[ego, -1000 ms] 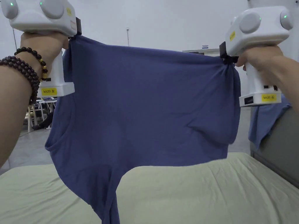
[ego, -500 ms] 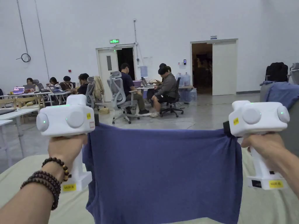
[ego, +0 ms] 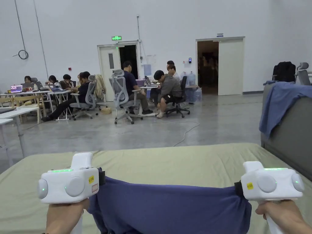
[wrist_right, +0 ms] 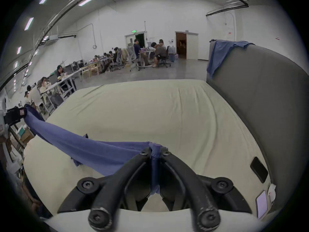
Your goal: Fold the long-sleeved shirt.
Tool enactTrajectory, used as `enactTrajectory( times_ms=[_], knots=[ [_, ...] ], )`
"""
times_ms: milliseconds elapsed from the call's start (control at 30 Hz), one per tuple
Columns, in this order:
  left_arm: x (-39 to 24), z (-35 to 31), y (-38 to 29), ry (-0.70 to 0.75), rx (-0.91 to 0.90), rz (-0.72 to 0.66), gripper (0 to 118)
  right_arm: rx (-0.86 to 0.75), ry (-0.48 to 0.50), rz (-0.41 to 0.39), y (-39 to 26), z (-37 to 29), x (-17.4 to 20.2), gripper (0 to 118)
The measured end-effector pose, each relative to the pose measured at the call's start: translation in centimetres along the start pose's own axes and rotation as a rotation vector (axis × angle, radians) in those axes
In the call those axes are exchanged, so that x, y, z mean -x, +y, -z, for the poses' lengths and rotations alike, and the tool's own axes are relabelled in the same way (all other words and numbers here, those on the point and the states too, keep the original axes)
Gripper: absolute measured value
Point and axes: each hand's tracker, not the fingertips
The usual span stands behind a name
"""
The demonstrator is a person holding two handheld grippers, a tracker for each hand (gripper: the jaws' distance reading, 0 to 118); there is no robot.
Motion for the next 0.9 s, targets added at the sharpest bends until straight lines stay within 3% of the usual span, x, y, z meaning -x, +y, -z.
enactTrajectory(
  times_ms=[133, 400, 500, 600, 800, 833, 867, 900],
  knots=[
    [-1.2, -5.8, -6.4, 0.035, 0.11, 0.113, 2, 0.055, 0.06, -0.047, -6.9, -3.5, 0.1, 3],
    [0.6, -14.8, -23.0, -0.068, 0.464, 0.088, 2, 0.277, 0.104, -0.142, -23.7, -9.3, 0.4, 3],
    [1.3, -16.6, -27.4, -0.11, 0.603, 0.055, 2, 0.437, 0.122, -0.244, -28.9, -10.6, 0.8, 3],
    [1.2, -17.3, -29.3, -0.126, 0.655, 0.042, 2, 0.521, 0.133, -0.231, -31.3, -10.3, 0.8, 3],
    [-0.2, -16.5, -30.1, -0.144, 0.694, 0.052, 2, 0.541, 0.101, -0.275, -30.9, -9.1, 1.5, 3],
    [-0.2, -16.6, -29.8, -0.149, 0.684, 0.051, 8, 0.527, 0.1, -0.276, -30.5, -9.5, 1.5, 8],
    [-0.2, -16.9, -29.2, -0.158, 0.647, 0.04, 28, 0.507, 0.104, -0.251, -30.2, -10.0, 1.3, 21],
    [0.0, -17.0, -28.6, -0.18, 0.624, 0.027, 70, 0.497, 0.112, -0.224, -29.7, -10.5, 1.2, 46]
  ],
)
